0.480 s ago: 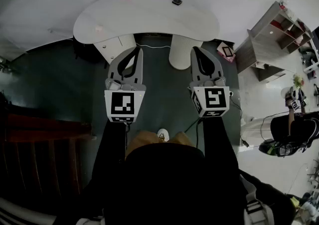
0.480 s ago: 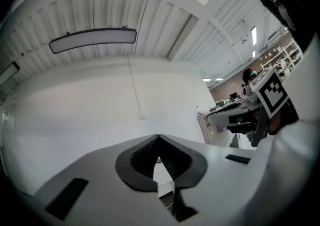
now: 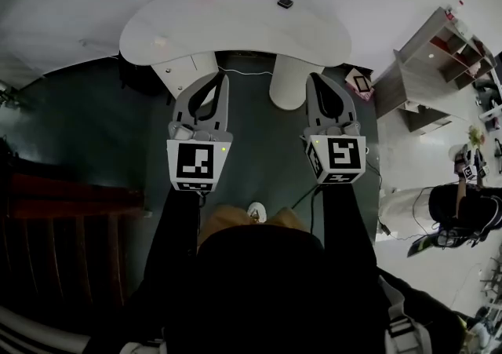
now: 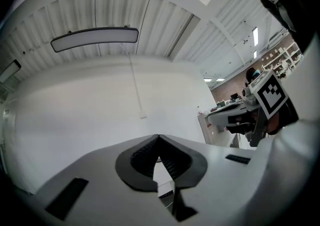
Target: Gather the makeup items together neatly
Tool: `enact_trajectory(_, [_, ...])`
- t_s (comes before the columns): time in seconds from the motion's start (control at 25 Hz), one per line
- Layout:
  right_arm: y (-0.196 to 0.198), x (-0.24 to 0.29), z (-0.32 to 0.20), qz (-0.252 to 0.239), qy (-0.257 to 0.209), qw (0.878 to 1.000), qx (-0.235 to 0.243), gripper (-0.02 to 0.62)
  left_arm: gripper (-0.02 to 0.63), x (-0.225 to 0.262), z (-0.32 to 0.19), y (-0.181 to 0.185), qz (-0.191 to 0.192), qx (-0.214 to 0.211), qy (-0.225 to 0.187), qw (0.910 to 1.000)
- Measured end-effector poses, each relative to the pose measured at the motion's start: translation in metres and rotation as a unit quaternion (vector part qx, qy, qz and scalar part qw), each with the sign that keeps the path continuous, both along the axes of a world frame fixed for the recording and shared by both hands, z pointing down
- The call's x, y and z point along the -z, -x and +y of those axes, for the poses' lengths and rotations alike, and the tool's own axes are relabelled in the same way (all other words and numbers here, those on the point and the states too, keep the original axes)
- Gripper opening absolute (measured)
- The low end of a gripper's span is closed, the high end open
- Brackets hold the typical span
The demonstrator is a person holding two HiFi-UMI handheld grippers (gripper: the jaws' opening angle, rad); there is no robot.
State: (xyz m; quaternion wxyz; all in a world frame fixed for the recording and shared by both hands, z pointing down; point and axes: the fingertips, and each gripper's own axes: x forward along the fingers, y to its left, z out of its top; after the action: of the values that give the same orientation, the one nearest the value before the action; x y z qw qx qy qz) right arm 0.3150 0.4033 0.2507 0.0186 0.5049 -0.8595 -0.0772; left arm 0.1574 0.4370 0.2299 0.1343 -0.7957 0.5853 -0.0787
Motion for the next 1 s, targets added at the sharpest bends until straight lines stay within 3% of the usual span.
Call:
enact_trajectory(0.16, [0.004, 0.000, -0.004, 0.003, -0.002, 1.000, 0.003, 0.026, 0.015, 0.001, -0.003, 0.009, 0.022, 0.004, 0.001, 0.9997])
enact_trajectory(0.52, [0.004, -0.002, -0.018, -0.007, -0.001, 1.000, 0.008, 0.026, 0.015, 0.008, -0.019, 0.002, 0.007, -0.010, -0.012, 0.9999])
enact_trajectory(1.0, [0.011, -0.010, -0.083, -0.003, 0.006, 1.000, -0.006, 0.027, 0.015, -0.002, -0.097, 0.014, 0.006, -0.019, -0.002, 0.9998])
